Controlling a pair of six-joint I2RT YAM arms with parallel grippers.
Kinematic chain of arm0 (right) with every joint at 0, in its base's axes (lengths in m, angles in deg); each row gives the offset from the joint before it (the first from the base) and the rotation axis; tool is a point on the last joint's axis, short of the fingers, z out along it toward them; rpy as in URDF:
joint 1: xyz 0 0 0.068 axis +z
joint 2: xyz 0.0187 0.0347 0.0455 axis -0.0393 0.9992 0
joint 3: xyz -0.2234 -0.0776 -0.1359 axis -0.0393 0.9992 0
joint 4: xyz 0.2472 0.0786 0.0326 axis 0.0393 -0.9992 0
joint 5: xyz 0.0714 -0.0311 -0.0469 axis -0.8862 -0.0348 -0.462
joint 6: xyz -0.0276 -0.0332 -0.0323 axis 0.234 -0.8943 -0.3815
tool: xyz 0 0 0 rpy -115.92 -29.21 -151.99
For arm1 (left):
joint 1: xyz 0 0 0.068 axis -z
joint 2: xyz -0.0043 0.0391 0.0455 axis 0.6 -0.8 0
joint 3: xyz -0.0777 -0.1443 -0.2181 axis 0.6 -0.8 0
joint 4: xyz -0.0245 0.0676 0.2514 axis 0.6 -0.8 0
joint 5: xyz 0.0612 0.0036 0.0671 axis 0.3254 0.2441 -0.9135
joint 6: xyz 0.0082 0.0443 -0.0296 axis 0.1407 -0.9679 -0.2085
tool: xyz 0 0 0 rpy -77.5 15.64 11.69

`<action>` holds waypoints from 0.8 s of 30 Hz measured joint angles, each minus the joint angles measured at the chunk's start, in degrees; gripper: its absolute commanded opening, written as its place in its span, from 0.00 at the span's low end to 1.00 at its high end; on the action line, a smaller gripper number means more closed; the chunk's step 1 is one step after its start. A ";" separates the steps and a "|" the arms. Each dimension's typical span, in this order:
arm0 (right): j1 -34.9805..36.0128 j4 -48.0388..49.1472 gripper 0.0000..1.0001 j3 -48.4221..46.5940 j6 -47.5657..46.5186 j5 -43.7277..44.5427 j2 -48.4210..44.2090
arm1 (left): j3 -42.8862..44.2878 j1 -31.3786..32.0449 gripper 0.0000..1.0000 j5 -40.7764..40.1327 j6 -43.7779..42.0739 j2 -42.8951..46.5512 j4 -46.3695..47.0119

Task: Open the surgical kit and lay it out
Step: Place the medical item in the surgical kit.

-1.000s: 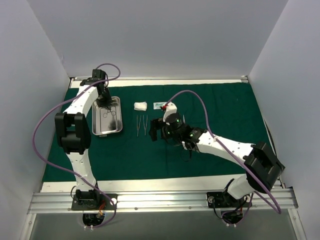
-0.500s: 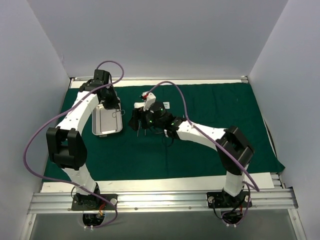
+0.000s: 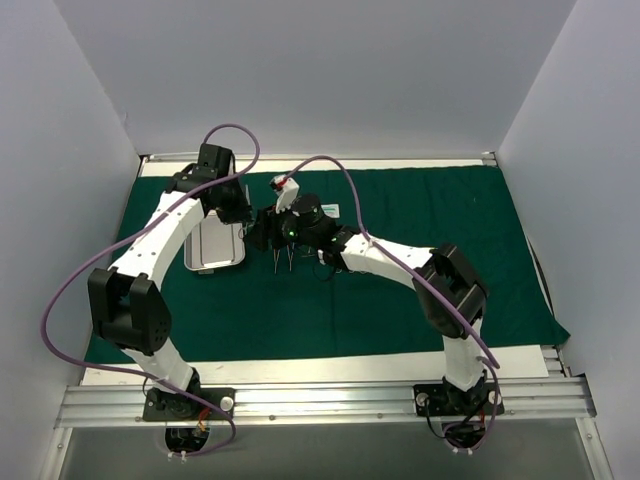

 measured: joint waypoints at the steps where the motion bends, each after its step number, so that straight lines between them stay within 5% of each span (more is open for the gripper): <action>1: -0.24 0.17 0.48 -0.15 0.15 -0.11 0.02 | -0.11 0.20 0.02 0.00 0.15 0.24 0.15; 9: -1.03 1.46 0.36 -0.22 0.70 -0.33 0.96 | -1.31 1.44 0.02 -0.04 0.72 1.29 0.33; 16: -1.07 1.44 0.01 -0.22 0.52 -0.44 2.27 | -2.10 1.81 0.02 -0.17 0.81 1.90 0.35; 20: -1.44 1.42 0.00 -0.17 0.55 -0.24 2.27 | -2.19 1.79 0.05 -0.50 0.74 3.45 0.46; 24: -1.53 1.81 0.00 1.03 0.57 -0.39 1.75 | -2.16 1.92 0.23 -0.22 0.13 4.90 0.59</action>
